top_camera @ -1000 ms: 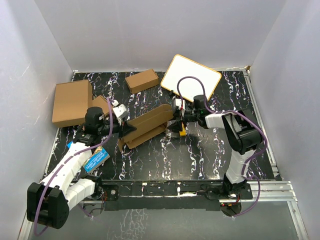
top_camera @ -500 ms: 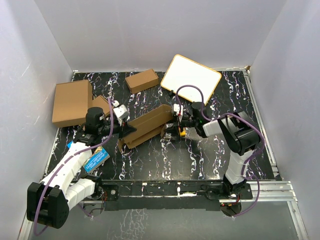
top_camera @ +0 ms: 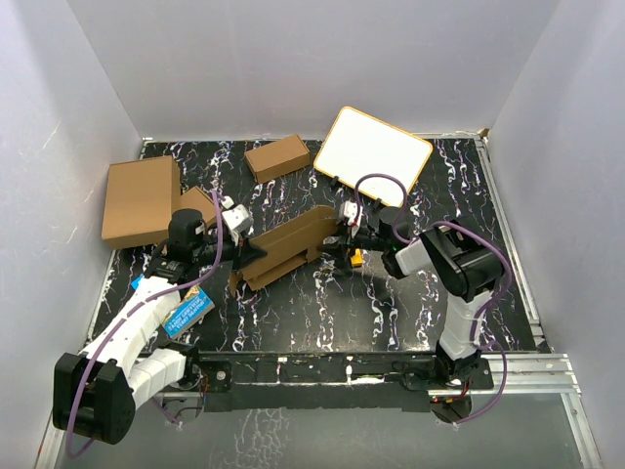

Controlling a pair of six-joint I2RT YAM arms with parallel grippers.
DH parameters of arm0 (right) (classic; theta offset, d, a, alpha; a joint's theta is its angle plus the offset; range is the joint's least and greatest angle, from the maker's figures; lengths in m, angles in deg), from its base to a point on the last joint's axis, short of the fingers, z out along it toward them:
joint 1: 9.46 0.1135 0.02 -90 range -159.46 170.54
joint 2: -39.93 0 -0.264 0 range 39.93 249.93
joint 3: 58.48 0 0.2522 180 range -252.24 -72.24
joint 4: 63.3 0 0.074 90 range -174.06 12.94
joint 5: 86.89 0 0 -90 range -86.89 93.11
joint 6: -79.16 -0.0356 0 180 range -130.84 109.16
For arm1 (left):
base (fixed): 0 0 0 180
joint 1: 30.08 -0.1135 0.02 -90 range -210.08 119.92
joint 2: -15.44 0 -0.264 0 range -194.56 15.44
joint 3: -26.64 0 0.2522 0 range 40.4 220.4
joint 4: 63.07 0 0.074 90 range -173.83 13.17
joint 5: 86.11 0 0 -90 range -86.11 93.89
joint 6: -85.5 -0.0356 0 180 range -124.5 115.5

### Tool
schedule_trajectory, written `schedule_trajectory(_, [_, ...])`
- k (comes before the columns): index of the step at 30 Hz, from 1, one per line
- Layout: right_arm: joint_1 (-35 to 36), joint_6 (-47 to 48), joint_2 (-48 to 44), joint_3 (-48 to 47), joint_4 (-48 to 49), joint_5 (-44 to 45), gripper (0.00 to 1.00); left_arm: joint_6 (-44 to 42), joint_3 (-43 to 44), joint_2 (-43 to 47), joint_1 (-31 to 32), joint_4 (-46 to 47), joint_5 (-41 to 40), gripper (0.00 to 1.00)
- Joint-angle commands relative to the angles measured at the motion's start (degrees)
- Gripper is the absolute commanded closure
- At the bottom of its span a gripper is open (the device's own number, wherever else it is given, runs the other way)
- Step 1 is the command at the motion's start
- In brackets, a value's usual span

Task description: Fold the paper box

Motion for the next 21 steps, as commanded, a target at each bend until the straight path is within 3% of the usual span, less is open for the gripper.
schedule_trajectory(1, [1.58,0.03,1.86,-0.43,9.0,0.94,0.51,-0.37,0.69,-0.16,0.26,-0.05,0.85,1.0])
schedule_trajectory(8, [2.74,-0.28,3.03,-0.58,9.46,3.2,0.54,0.13,0.39,0.27,0.2,0.51,0.77,1.0])
schedule_trajectory(21, [4.24,-1.77,4.05,-1.18,11.17,5.29,0.78,2.23,0.4,0.24,0.2,2.11,1.45,1.0])
